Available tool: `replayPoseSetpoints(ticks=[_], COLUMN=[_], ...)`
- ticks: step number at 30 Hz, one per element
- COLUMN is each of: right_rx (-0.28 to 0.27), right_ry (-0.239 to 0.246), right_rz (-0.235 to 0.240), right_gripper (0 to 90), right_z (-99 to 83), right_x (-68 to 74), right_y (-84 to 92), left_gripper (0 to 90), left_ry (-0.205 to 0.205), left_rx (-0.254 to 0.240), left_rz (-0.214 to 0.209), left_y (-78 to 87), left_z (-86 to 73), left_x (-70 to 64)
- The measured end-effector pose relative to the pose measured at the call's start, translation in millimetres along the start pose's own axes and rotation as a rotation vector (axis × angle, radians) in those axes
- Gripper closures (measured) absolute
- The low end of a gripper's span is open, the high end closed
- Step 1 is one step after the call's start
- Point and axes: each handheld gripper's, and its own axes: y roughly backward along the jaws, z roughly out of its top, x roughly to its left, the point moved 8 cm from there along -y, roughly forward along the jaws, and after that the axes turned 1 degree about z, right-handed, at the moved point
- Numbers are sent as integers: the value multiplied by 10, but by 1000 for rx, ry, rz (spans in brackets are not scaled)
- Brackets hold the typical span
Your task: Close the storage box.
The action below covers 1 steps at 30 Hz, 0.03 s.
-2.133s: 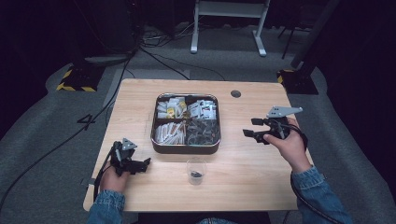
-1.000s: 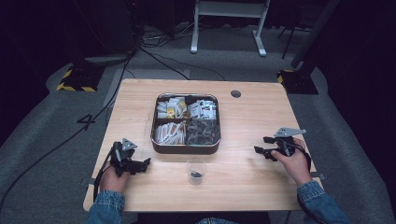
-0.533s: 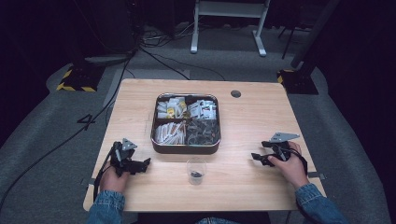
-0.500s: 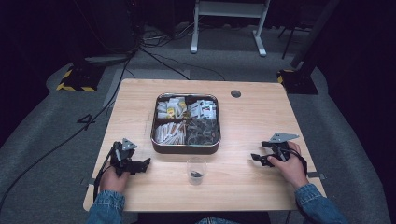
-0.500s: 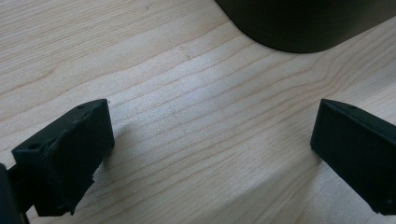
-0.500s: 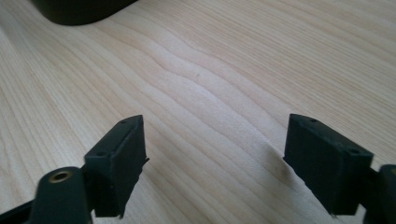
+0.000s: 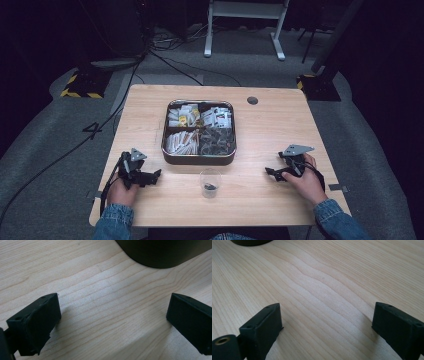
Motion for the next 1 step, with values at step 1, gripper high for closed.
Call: replayPoseSetpoints(ticks=[1], right_rx=[0], right_ry=[0], right_rz=[0], right_gripper=[93], right_z=[0], right_x=[0], right_y=[0], left_gripper=[0], left_ry=[0], left_rx=[0], left_rz=[0], left_y=[0], left_z=[0], left_x=[0])
